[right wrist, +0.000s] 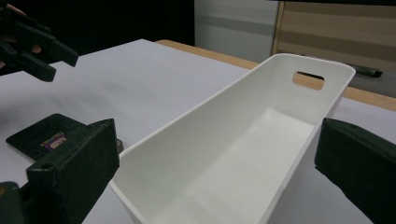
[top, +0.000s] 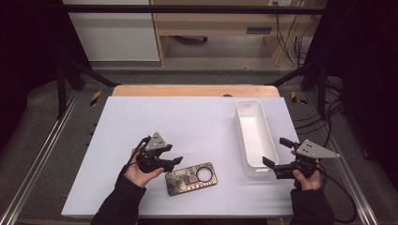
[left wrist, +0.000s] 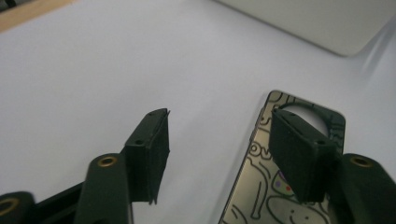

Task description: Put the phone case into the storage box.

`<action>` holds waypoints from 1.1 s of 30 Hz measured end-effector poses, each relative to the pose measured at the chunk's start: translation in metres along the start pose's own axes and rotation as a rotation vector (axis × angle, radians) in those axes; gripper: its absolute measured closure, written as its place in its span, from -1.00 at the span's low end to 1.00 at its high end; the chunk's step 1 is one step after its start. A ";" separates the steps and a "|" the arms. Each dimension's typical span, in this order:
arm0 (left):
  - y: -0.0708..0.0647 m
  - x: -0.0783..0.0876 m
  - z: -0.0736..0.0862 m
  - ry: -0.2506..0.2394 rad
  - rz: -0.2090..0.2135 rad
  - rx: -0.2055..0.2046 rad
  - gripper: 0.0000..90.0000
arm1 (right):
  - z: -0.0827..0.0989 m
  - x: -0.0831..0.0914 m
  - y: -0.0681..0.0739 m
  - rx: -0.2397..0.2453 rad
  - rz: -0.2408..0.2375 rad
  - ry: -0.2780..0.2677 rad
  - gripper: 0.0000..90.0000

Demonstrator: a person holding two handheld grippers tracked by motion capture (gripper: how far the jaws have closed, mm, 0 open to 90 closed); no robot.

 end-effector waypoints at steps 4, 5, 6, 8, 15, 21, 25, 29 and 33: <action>-0.004 0.004 -0.012 -0.052 0.013 0.012 -0.46 | 0.000 0.000 0.000 0.001 0.000 0.000 -0.99; -0.005 0.005 -0.015 -0.059 0.014 0.013 -0.52 | 0.000 0.000 0.000 0.001 -0.001 0.000 -0.99; -0.005 0.006 -0.017 -0.062 0.012 0.008 -0.59 | 0.000 0.000 0.000 0.001 -0.001 0.000 -0.99; -0.007 0.007 -0.021 -0.075 -0.003 -0.009 -0.74 | 0.000 0.000 0.000 0.001 -0.001 0.000 -0.99; -0.013 0.008 -0.028 -0.082 0.042 0.001 -0.96 | 0.000 0.000 0.000 0.000 -0.002 -0.002 -0.99; -0.018 0.009 -0.036 -0.089 0.072 -0.013 -1.00 | -0.001 0.000 0.001 0.000 -0.004 -0.004 -0.99; -0.021 0.007 -0.042 -0.092 0.085 -0.022 -1.00 | -0.001 0.000 0.001 0.001 -0.006 -0.004 -0.99; -0.025 0.004 -0.045 -0.081 0.104 -0.031 -1.00 | -0.001 0.001 0.000 0.001 -0.005 -0.006 -0.99; -0.030 -0.001 -0.044 -0.049 0.131 -0.044 -1.00 | -0.002 0.001 0.000 0.001 -0.006 -0.007 -0.99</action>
Point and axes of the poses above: each handheld gripper's, and its own axes: x roughly backward along the jaws, z roughly out of its underside, y roughly to its left, the point moved 8 cm from there along -x, roughly forward along the jaws, and after that the axes turned 13 degrees about -y, right-handed, at the moved point
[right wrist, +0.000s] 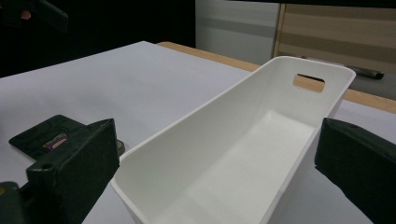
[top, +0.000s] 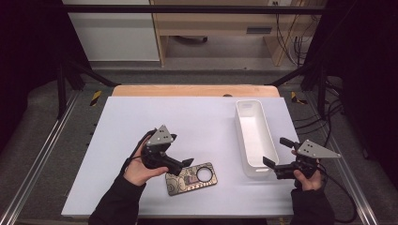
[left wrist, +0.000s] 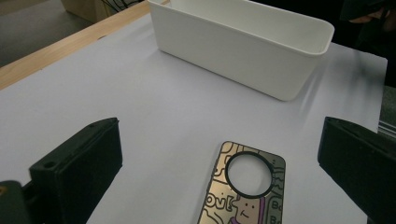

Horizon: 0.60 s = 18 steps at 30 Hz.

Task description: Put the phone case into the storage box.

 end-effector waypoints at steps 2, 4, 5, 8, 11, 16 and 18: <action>-0.002 -0.004 0.001 0.017 0.012 -0.001 -1.00 | 0.000 0.000 0.000 0.000 0.001 0.001 -0.99; -0.005 -0.008 0.003 0.033 0.027 -0.005 -1.00 | 0.000 0.000 0.000 0.000 0.001 0.001 -0.99; -0.006 -0.010 0.004 0.041 0.031 -0.007 -1.00 | 0.000 0.000 0.000 0.000 0.001 0.000 -0.99; -0.009 -0.015 0.007 0.070 0.043 -0.025 -1.00 | 0.000 0.000 0.000 -0.001 0.002 -0.001 -0.99; -0.011 -0.019 0.011 0.101 0.051 -0.038 -1.00 | -0.001 0.000 0.000 -0.002 0.002 -0.003 -0.99; -0.012 -0.021 0.020 0.146 0.068 -0.052 -1.00 | -0.001 0.000 0.000 -0.002 0.000 -0.002 -0.99; -0.012 -0.023 0.024 0.164 0.068 -0.054 -1.00 | 0.000 0.000 0.000 -0.002 0.000 0.000 -0.99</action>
Point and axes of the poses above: each handheld gripper's, and its own axes: x roughly backward along the jaws, z roughly out of its underside, y roughly to its left, the point moved 8 cm from there along -x, roughly forward along the jaws, and after that the axes turned 13 degrees about -y, right-handed, at the moved point
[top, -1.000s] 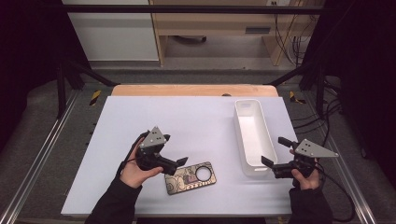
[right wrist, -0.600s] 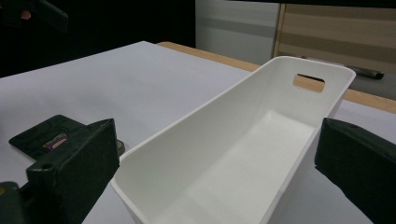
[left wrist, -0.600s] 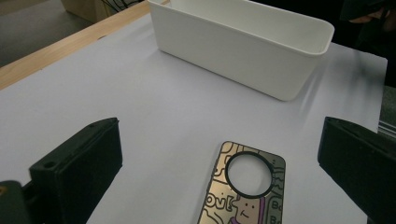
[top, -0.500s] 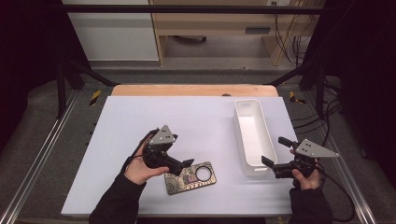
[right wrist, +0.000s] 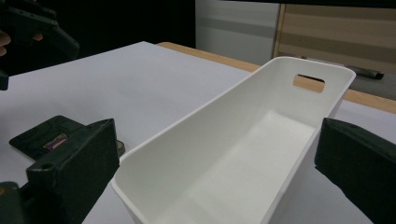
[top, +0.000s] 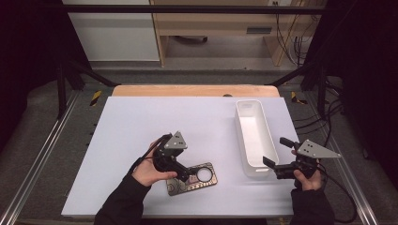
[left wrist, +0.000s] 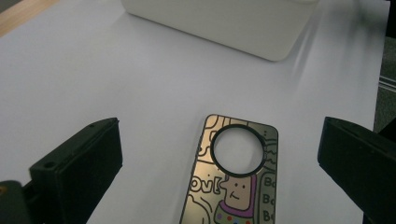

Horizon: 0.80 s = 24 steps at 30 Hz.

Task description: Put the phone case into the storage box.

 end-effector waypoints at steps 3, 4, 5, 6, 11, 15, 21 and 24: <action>0.000 -0.004 0.005 0.025 0.003 -0.004 -1.00 | 0.000 0.000 0.000 0.000 -0.001 0.000 -0.99; -0.001 -0.005 0.007 0.035 0.006 -0.003 -1.00 | 0.000 0.000 0.000 0.000 -0.001 0.000 -0.99; -0.001 -0.006 0.008 0.039 0.008 -0.004 -1.00 | 0.000 0.000 0.000 0.001 0.000 0.000 -0.99; -0.001 -0.008 0.009 0.046 0.008 -0.006 -1.00 | 0.000 0.000 0.000 0.001 0.000 0.001 -0.99; -0.001 -0.013 0.015 0.081 0.009 -0.022 -1.00 | 0.000 0.000 0.000 0.000 -0.002 0.000 -0.99; -0.002 -0.016 0.019 0.101 0.018 -0.023 -1.00 | 0.000 -0.001 0.000 -0.001 -0.002 0.000 -0.99; -0.002 -0.022 0.026 0.141 0.031 -0.028 -1.00 | 0.001 -0.001 0.001 0.000 -0.003 0.001 -0.99; -0.002 -0.025 0.029 0.157 0.038 -0.026 -1.00 | 0.001 -0.001 0.000 -0.001 -0.004 0.001 -0.99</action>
Point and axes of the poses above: each handheld gripper's, and its own axes: x roughly backward along the jaws, z roughly out of its underside, y roughly to its left, the point moved 8 cm from there along -x, roughly forward along the jaws, and after that the axes turned 13 degrees about -y, right-handed, at the moved point
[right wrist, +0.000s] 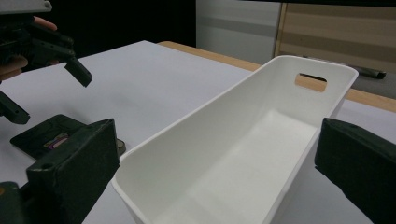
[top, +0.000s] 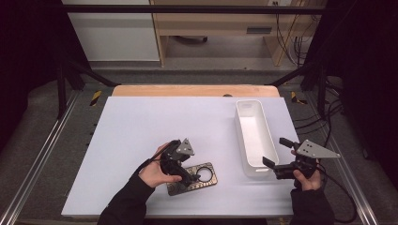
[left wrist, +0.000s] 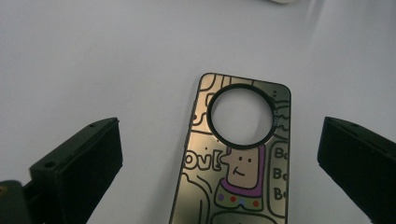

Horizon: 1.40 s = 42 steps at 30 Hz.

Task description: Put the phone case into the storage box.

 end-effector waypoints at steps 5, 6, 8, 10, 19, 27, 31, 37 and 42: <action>-0.002 -0.006 0.006 0.025 0.011 0.005 -1.00 | 0.000 0.000 0.000 -0.002 0.001 -0.001 -0.99; -0.002 -0.008 0.008 0.033 0.013 0.006 -1.00 | 0.000 0.000 0.000 -0.001 0.001 -0.002 -0.99; -0.003 -0.011 0.010 0.045 0.012 0.003 -1.00 | -0.001 0.001 0.000 -0.002 0.000 -0.003 -0.99; -0.003 -0.013 0.012 0.046 0.007 0.005 -1.00 | -0.001 0.001 -0.001 -0.004 0.000 -0.005 -0.99; -0.009 -0.025 0.024 0.097 0.020 0.004 -1.00 | -0.001 0.001 0.000 -0.005 -0.002 -0.006 -0.99; -0.009 -0.026 0.029 0.133 0.034 -0.011 -0.99 | 0.000 0.001 -0.001 -0.006 0.000 -0.003 -0.99; -0.010 -0.027 0.033 0.154 0.038 -0.015 -0.98 | 0.000 0.000 0.000 -0.004 -0.003 -0.002 -0.99; -0.011 -0.031 0.039 0.182 0.050 -0.027 -0.96 | 0.000 0.000 0.000 -0.004 -0.004 -0.002 -0.99; -0.010 -0.031 0.043 0.191 0.057 -0.027 -0.93 | 0.001 0.000 0.000 -0.003 -0.005 0.000 -0.99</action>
Point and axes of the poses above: each handheld gripper's, and its own axes: x roughly backward along the jaws, z roughly out of its underside, y roughly to its left, the point moved 8 cm from there along -x, roughly forward along the jaws, and after that the axes turned 13 degrees about -y, right-handed, at the moved point
